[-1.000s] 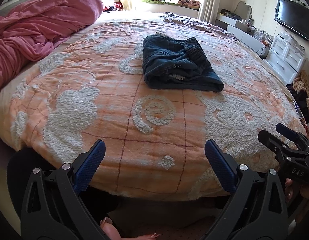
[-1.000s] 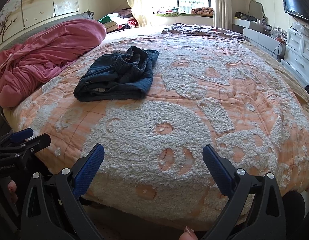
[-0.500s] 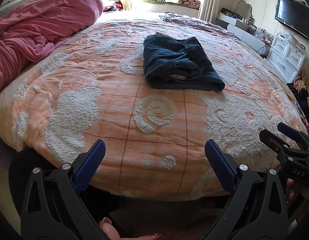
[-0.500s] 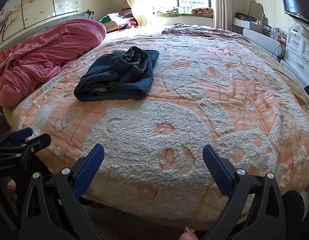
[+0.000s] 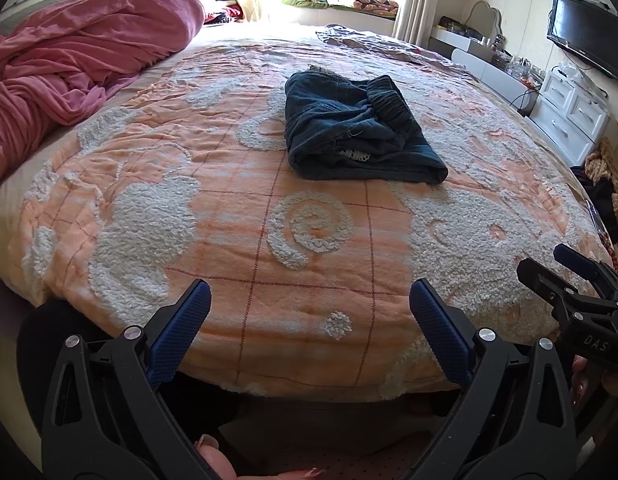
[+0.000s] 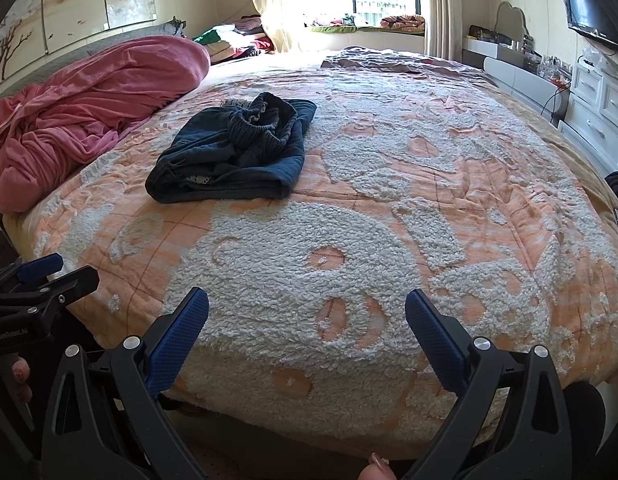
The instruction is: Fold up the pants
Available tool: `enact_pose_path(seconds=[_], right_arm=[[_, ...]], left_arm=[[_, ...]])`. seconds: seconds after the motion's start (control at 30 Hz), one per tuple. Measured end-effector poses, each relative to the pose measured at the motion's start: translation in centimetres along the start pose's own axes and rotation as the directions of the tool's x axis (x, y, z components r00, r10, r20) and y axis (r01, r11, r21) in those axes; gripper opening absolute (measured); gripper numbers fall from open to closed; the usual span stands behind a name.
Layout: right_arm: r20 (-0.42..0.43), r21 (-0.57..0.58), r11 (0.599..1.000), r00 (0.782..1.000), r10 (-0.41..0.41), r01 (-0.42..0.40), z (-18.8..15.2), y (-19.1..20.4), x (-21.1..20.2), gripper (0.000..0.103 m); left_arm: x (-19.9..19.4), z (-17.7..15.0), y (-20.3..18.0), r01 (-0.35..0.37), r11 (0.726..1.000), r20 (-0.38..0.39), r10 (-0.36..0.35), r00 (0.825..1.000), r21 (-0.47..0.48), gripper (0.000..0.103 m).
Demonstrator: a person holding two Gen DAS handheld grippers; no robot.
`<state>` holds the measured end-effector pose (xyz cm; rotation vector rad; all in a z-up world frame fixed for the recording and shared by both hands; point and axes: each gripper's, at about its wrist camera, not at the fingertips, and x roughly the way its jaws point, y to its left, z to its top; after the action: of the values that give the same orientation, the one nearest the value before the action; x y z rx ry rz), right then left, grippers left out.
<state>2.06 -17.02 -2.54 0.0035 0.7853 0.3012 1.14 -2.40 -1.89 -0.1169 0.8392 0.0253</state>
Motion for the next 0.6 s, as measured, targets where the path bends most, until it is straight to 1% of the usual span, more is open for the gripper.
enact_pose_path(seconds=[0.27,0.4,0.6], right_arm=[[0.001,-0.004,1.0,1.0,-0.005,0.005,0.03,0.02,-0.01,0.098],[-0.002,0.001,1.0,1.0,-0.007,0.007,0.05,-0.13,0.03,0.098],[-0.01,0.004,1.0,1.0,-0.012,0.012,-0.07,-0.43,0.37,0.098]], left_arm=[[-0.01,-0.02,-0.01,0.004,1.0,0.0,-0.004,1.0,0.0,0.093],[0.11,0.12,0.18,0.015,1.0,-0.013,-0.015,1.0,0.004,0.093],[0.26,0.27,0.68,-0.002,1.0,-0.021,0.002,1.0,0.01,0.093]])
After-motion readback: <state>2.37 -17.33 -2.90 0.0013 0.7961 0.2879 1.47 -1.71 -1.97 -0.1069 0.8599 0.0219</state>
